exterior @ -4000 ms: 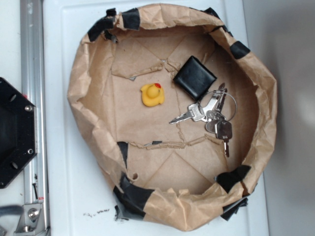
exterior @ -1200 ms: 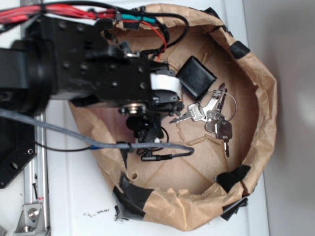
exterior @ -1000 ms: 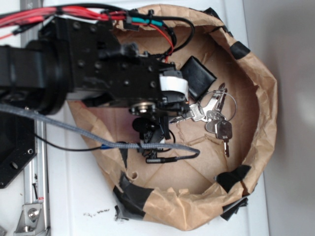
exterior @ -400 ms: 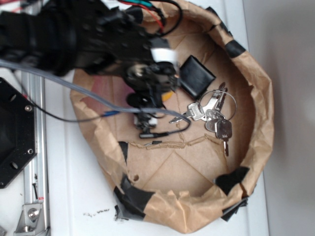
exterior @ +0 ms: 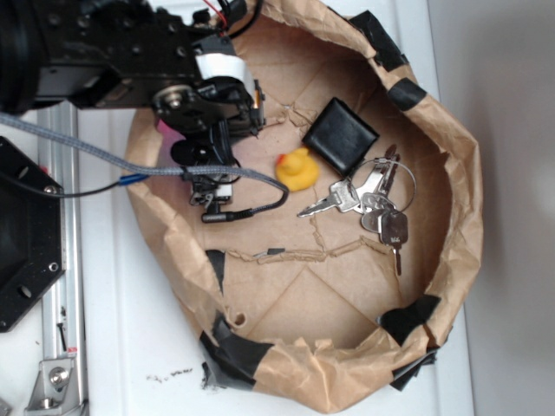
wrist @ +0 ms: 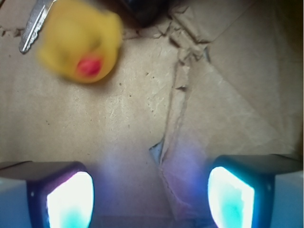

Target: Grab the yellow duck.

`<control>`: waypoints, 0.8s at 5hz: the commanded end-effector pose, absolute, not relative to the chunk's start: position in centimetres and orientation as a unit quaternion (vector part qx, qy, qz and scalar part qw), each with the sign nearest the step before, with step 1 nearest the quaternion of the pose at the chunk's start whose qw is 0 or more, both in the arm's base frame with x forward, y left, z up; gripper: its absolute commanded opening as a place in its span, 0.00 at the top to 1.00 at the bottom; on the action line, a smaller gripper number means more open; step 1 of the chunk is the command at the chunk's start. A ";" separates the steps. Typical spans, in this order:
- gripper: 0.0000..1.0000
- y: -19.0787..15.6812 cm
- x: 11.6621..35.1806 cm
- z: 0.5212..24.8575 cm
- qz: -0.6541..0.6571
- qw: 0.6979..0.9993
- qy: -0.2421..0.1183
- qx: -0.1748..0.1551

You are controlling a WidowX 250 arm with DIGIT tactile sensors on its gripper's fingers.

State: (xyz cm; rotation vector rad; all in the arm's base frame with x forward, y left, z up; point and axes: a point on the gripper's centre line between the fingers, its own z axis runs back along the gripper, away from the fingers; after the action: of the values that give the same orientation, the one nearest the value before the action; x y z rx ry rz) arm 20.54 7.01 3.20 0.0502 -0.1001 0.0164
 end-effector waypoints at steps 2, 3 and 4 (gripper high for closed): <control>1.00 5.6 21.0 6.2 0.001 0.996 -0.090 0.028; 0.00 4.7 21.8 8.7 -0.007 0.993 -0.118 0.016; 0.00 4.1 23.2 10.1 -0.010 0.991 -0.130 0.012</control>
State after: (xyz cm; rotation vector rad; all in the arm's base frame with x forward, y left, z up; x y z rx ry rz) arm 22.56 4.08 8.88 0.0143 -0.2213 -0.0029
